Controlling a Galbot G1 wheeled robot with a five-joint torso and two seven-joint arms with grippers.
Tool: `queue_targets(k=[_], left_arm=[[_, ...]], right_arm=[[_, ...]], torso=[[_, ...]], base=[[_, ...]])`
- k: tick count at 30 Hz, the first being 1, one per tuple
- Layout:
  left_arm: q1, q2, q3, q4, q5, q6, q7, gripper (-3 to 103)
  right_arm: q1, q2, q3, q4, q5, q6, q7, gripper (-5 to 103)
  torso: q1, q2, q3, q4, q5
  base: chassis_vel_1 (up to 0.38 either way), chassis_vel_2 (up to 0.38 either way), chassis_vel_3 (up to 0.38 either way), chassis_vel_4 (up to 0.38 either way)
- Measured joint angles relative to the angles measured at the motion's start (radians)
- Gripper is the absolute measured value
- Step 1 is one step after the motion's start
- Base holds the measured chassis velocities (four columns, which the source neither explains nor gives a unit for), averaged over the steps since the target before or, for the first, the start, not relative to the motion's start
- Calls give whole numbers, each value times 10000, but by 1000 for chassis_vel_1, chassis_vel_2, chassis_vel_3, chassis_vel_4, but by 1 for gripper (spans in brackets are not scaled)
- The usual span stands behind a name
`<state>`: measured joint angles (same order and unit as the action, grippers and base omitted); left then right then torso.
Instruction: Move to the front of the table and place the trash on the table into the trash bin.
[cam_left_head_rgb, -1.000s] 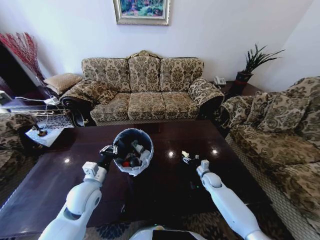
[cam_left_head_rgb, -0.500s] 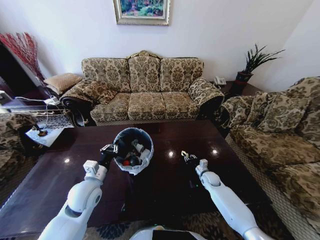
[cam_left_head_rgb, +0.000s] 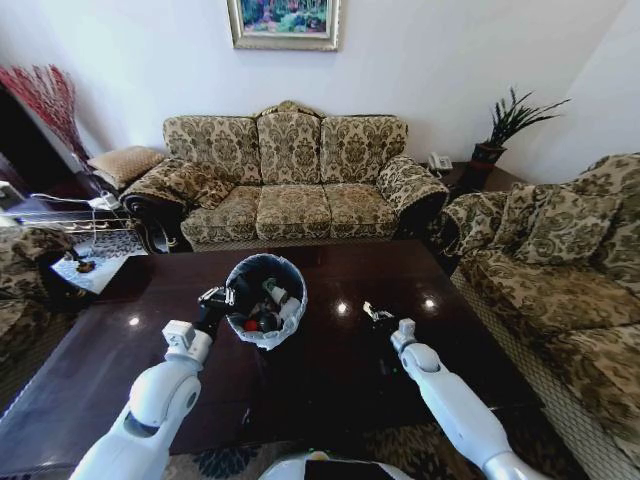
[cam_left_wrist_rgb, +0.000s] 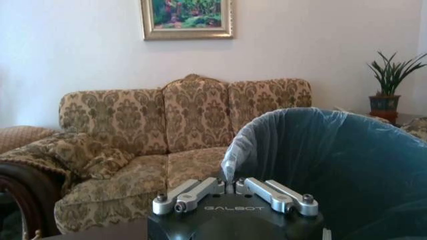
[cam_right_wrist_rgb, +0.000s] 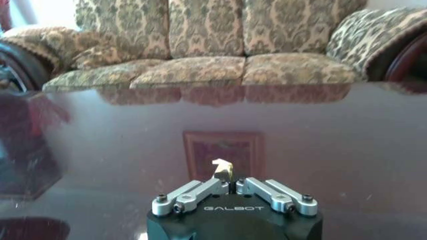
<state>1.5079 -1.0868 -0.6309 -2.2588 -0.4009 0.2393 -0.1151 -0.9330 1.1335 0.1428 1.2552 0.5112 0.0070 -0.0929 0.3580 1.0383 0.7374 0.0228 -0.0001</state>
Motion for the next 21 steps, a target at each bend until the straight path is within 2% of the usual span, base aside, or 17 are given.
queue_targets(k=[5,8,10,12,13,15,16,17,18,20,21], left_arm=[[-116,320,183,38,-133,85,-1,3],[-446,770,332,194,-420,232,-5,3],[-524,865,364,252,-490,258,-4,3],[-800,1159,536,530,-692,305,8,3],[-800,1159,536,530,-692,305,8,3],[-1182,1519,824,918,-856,351,90,3],[-1340,1628,961,1052,-900,378,139,3],[-1340,1628,961,1052,-900,378,139,3],[-1504,1730,1110,1184,-941,405,175,3],[-2138,2068,1742,1581,-1140,518,209,3],[-2138,2068,1742,1581,-1140,518,209,3]], right_arm=[[-692,-119,499,1241,211,20,401,-2],[-1339,-500,938,2981,360,-45,519,0],[-1448,-618,1001,3453,421,-95,558,0],[-1715,-1053,1150,5115,754,-371,750,0],[-1715,-1053,1150,5115,754,-371,750,0],[-1699,-1735,1092,6999,1374,-769,1171,0],[-1564,-2059,984,7605,1686,-923,1351,0],[-1564,-2059,984,7605,1686,-923,1351,0],[-1332,-2424,810,8170,2078,-1079,1520,0],[-290,-3636,31,9531,3597,-1386,1896,0],[-290,-3636,31,9531,3597,-1386,1896,0]], torso=[[0,0,0,-1,2],[0,0,0,-5,1],[0,0,0,-5,0],[0,0,0,-3,-1],[0,0,0,-3,-1],[-1,0,0,-2,0],[-1,1,0,-3,-1],[-1,1,0,-3,-1],[-1,0,0,-2,-1],[0,0,0,1,-2],[0,0,0,1,-2]], base=[[0,0,0,0],[0,0,0,0],[0,0,0,0],[0,0,0,0],[0,0,0,0],[0,0,0,0],[0,0,0,0],[0,0,0,0],[0,0,0,0],[0,0,0,0],[0,0,0,0]])
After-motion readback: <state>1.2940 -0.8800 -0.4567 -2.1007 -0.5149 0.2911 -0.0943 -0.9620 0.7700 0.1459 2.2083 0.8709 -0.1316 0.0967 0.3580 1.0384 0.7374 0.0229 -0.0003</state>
